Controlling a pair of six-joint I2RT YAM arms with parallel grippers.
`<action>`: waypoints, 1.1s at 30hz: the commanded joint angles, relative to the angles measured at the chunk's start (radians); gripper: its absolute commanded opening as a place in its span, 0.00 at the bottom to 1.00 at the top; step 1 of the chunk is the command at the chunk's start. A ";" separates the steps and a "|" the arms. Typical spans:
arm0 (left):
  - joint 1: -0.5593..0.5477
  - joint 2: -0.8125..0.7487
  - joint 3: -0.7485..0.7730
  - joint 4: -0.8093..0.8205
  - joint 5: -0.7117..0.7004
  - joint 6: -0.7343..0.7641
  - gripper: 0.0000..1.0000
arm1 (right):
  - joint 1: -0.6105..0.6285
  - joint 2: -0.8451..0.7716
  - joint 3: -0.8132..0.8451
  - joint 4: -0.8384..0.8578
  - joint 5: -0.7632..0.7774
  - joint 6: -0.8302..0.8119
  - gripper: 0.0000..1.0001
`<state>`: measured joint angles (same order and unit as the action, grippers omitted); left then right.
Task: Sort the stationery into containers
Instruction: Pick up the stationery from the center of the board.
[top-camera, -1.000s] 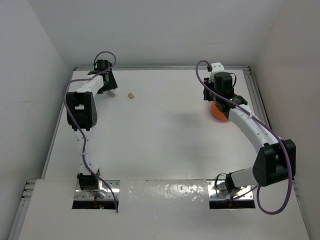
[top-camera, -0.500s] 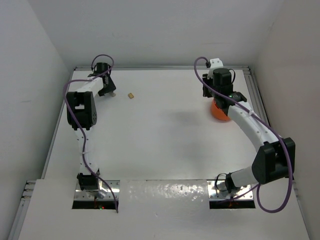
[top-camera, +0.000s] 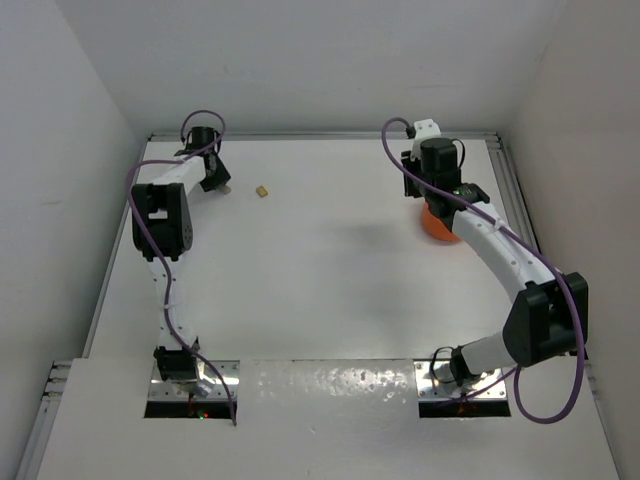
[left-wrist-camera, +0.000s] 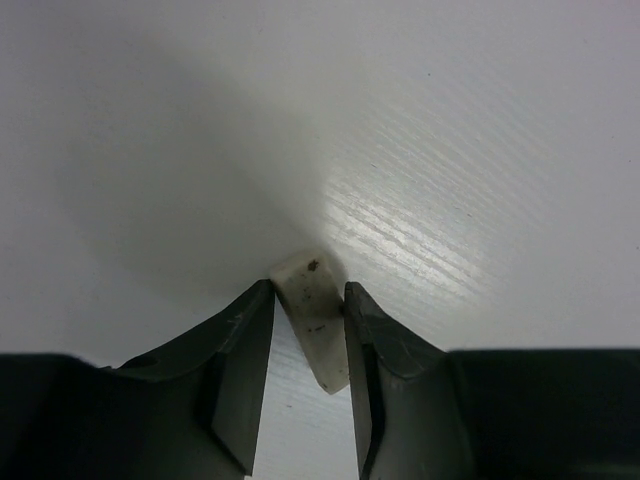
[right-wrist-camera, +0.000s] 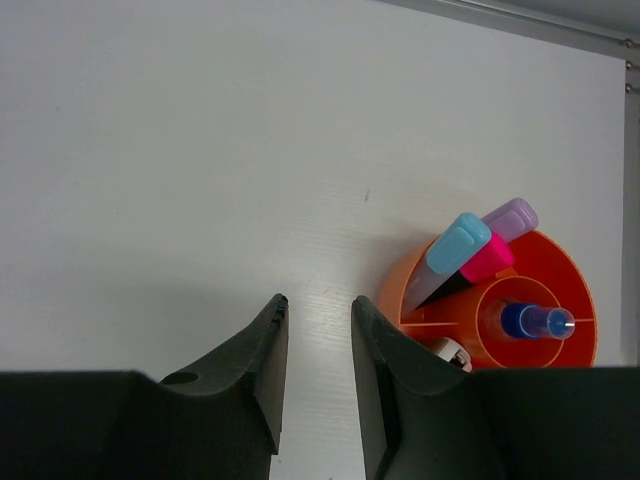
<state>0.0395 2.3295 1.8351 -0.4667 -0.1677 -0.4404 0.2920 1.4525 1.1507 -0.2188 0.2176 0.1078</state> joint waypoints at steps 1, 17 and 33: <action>0.007 0.005 -0.057 -0.122 0.056 -0.027 0.39 | 0.013 -0.007 0.040 0.010 0.025 -0.014 0.31; 0.005 -0.006 -0.077 -0.122 0.091 -0.040 0.23 | 0.022 -0.041 0.009 0.006 0.062 -0.023 0.31; -0.096 -0.173 -0.042 0.136 0.598 0.389 0.00 | 0.039 -0.008 0.148 -0.115 -0.249 -0.072 0.35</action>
<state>0.0101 2.2780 1.7935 -0.4522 0.1246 -0.2981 0.3134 1.4399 1.1950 -0.2966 0.1501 0.0727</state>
